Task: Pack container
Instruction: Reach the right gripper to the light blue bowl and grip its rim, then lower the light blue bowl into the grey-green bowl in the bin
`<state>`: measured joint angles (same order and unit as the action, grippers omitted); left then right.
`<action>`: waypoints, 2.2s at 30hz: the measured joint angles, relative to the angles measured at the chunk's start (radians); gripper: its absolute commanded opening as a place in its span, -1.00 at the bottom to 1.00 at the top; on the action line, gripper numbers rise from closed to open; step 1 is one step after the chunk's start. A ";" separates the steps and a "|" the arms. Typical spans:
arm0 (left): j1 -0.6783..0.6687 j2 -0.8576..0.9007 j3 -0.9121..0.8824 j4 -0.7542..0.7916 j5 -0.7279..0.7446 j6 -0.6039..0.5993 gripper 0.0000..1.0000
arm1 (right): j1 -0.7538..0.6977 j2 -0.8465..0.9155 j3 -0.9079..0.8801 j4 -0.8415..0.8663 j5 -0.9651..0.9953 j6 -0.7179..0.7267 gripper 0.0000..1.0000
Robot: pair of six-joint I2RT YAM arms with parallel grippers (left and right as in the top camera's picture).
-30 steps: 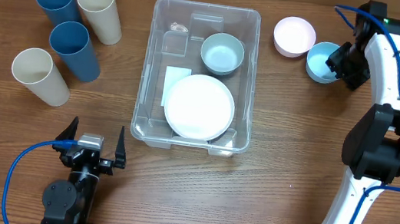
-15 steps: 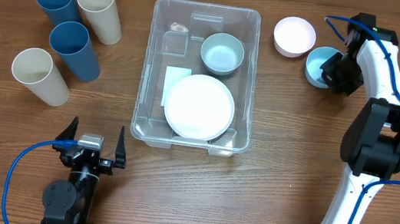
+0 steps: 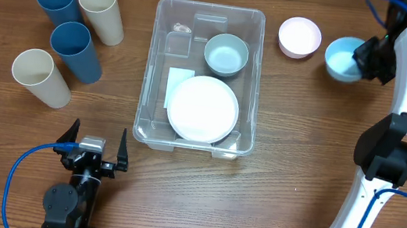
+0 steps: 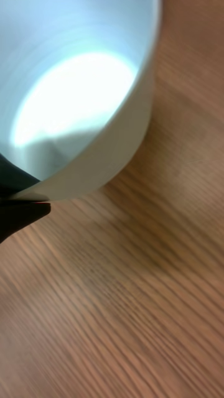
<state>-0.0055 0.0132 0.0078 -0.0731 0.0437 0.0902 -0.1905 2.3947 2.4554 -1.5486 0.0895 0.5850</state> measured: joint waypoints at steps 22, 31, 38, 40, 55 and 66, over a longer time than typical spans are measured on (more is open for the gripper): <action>0.000 0.000 0.000 0.000 0.000 0.000 1.00 | 0.589 -0.119 0.217 0.070 0.155 -0.167 -0.78; 0.000 0.000 0.000 0.000 0.000 0.000 1.00 | 0.592 -0.119 -0.076 0.230 0.180 -0.167 -0.78; 0.000 0.000 0.000 0.000 0.000 0.000 1.00 | 0.592 -0.119 -0.100 0.263 0.167 -0.175 -0.76; 0.000 0.000 0.000 0.000 0.000 0.000 1.00 | 0.593 -0.119 -0.100 0.263 0.157 -0.180 -0.74; 0.000 0.000 0.000 0.000 0.000 0.000 1.00 | 0.668 -0.090 -0.164 0.341 0.117 -0.272 -0.66; 0.000 0.000 0.000 0.000 0.000 0.000 1.00 | 0.668 -0.067 -0.285 0.403 0.072 -0.271 -0.72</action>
<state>-0.0055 0.0132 0.0082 -0.0731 0.0433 0.0902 0.4774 2.3280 2.1704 -1.1454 0.1619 0.3138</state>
